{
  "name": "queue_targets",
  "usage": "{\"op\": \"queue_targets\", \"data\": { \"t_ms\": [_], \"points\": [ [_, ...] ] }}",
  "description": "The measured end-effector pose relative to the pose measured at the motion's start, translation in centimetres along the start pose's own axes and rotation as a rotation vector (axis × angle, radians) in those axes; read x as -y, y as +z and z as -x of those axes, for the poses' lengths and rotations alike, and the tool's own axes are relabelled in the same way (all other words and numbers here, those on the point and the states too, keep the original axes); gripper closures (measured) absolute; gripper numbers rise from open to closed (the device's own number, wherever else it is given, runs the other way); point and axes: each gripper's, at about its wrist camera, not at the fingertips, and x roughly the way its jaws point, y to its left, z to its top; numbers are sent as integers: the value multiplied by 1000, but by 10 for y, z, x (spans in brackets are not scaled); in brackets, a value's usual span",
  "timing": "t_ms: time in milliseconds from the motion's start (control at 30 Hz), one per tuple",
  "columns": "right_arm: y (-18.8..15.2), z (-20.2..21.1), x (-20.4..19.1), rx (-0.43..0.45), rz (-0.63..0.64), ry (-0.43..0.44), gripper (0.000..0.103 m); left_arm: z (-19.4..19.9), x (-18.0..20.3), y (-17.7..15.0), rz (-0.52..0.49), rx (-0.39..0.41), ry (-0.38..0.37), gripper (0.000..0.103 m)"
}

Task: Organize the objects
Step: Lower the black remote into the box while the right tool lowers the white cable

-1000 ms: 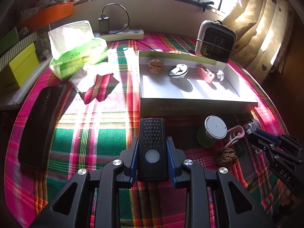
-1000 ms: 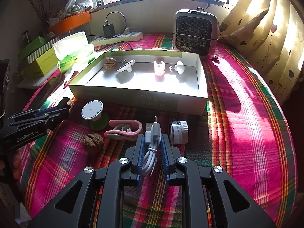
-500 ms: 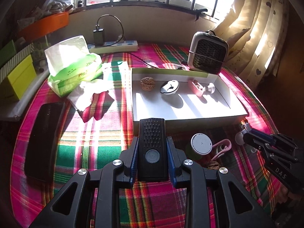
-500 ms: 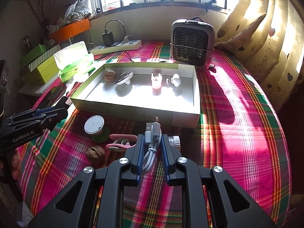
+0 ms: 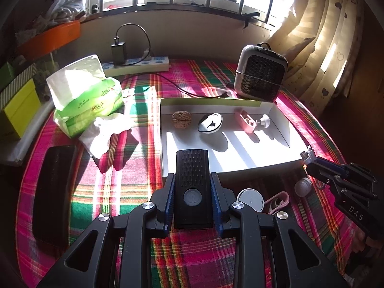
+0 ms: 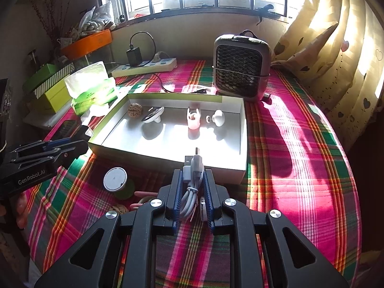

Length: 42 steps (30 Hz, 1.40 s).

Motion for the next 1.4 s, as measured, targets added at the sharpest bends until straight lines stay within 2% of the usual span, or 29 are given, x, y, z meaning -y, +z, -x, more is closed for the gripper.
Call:
{"op": "queue_targets", "data": {
  "t_ms": [467, 733, 1400],
  "points": [
    [36, -18, 15, 0, 1, -25, 85, -24, -3, 26, 8, -11, -5, 79],
    [49, -43, 20, -32, 9, -42, 85, -42, -5, 35, 4, -32, 8, 78],
    [51, -84, 28, -107, 19, -61, 85, -79, -3, 47, -12, -78, 25, 78]
  ]
}}
